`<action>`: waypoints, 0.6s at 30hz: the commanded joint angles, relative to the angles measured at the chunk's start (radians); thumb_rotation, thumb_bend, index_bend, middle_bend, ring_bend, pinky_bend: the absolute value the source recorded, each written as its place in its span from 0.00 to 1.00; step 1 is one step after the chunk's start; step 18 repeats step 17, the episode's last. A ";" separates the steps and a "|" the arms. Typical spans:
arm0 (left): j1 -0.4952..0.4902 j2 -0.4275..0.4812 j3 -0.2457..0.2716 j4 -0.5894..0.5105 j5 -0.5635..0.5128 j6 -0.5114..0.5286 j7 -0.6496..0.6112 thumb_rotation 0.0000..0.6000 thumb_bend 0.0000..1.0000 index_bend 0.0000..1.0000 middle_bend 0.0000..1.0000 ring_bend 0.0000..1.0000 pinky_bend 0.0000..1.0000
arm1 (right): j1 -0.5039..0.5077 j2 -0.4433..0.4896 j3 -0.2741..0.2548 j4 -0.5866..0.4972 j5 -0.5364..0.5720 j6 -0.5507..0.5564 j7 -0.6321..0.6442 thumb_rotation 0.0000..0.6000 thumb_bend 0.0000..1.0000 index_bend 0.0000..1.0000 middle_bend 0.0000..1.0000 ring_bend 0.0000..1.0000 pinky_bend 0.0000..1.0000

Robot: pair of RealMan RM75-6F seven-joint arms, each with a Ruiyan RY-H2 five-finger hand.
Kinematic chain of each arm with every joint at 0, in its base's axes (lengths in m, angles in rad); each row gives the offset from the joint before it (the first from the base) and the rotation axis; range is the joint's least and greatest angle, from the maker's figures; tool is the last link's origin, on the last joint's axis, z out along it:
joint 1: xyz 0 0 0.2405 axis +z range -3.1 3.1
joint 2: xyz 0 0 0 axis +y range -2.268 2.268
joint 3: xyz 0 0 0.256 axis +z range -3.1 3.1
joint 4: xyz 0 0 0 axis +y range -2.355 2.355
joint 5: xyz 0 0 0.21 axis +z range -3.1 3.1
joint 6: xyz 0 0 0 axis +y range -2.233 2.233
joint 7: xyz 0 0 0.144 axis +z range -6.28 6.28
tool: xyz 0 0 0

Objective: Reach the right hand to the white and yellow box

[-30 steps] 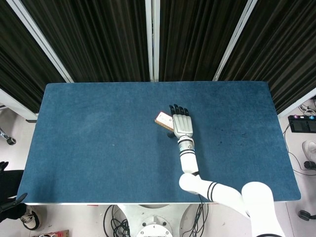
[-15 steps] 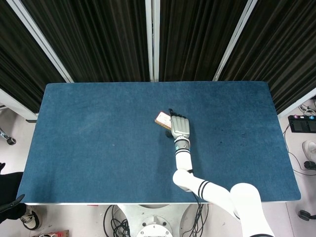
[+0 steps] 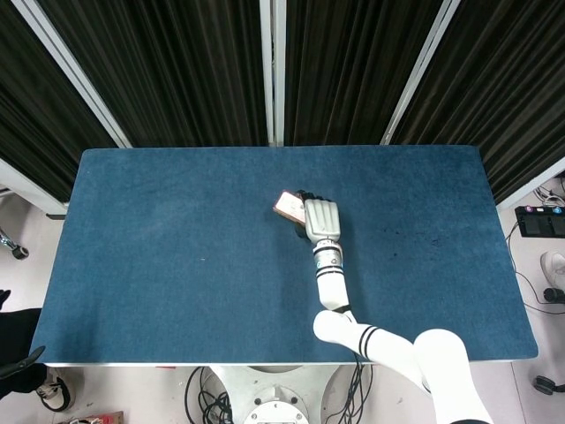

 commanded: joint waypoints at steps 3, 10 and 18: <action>0.000 -0.001 -0.002 -0.005 0.001 0.003 0.004 0.75 0.10 0.11 0.10 0.11 0.21 | -0.090 0.140 -0.042 -0.299 -0.248 0.129 0.224 1.00 0.48 0.55 0.53 0.52 0.60; -0.005 -0.001 -0.003 -0.021 0.018 0.009 0.022 0.75 0.10 0.11 0.10 0.11 0.21 | -0.297 0.298 -0.079 -0.650 -0.428 0.293 0.563 1.00 0.48 0.57 0.54 0.53 0.61; -0.005 -0.001 -0.002 -0.021 0.017 0.006 0.030 0.75 0.10 0.11 0.10 0.11 0.21 | -0.366 0.364 -0.105 -0.702 -0.500 0.309 0.693 1.00 0.48 0.57 0.54 0.53 0.62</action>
